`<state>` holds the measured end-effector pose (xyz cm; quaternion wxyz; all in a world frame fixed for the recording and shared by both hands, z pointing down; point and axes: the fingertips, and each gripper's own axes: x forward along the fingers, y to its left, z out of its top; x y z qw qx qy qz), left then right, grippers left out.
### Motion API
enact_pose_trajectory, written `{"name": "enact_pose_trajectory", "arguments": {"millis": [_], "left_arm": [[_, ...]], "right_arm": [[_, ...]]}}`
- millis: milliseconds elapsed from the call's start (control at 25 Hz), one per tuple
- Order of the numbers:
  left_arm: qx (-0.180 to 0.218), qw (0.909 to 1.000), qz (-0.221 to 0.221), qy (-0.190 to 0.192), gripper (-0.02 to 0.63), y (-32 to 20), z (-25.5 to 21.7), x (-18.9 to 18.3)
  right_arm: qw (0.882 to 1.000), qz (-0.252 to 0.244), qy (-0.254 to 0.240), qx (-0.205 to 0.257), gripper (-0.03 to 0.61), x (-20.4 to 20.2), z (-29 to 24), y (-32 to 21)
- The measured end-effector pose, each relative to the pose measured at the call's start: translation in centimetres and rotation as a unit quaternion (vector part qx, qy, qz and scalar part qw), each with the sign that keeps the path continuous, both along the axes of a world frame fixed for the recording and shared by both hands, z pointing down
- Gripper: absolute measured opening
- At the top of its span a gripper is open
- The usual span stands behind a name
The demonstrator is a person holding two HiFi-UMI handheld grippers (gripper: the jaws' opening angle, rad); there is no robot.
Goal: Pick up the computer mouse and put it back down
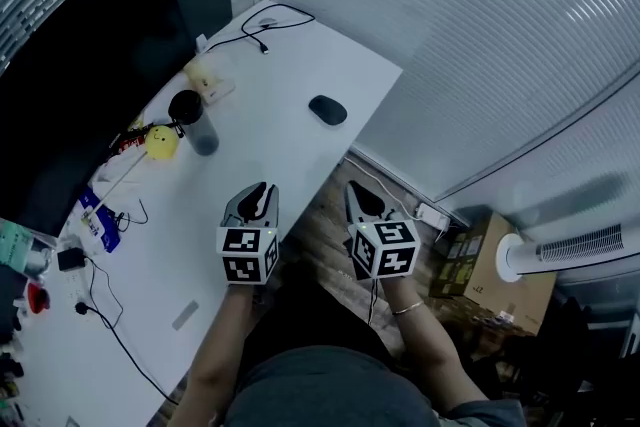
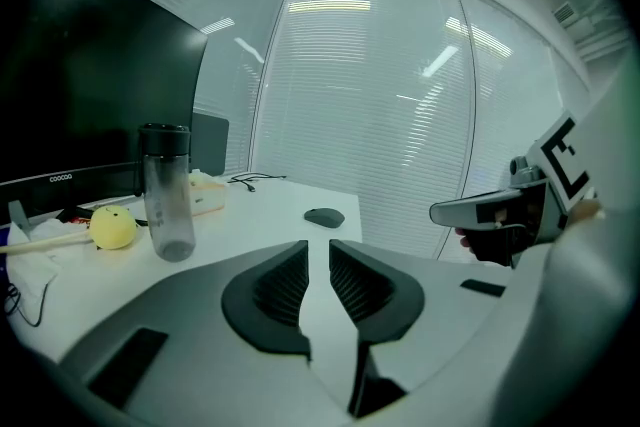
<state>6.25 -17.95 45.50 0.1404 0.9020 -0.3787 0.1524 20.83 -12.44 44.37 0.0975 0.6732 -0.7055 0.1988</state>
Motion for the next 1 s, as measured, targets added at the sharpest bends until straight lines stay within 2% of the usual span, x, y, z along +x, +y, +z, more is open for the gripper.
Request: {"name": "enact_pose_trajectory", "arguments": {"millis": [240, 560, 1000], "left_arm": [[0.007, 0.9999, 0.01, -0.003, 0.069, 1.7, -0.3, -0.6], [0.018, 0.9996, 0.023, -0.002, 0.069, 3.7, -0.9, -1.4], [0.019, 0.9992, 0.035, -0.004, 0.068, 4.8, -0.6, -1.7]], "right_arm": [[1.0, 0.01, 0.024, 0.01, 0.002, -0.9, -0.9, 2.1], [0.999, 0.02, 0.02, 0.015, 0.0, -2.5, -1.5, 4.1], [0.999, 0.043, 0.021, 0.008, 0.002, -1.9, -0.9, 6.4]]}}
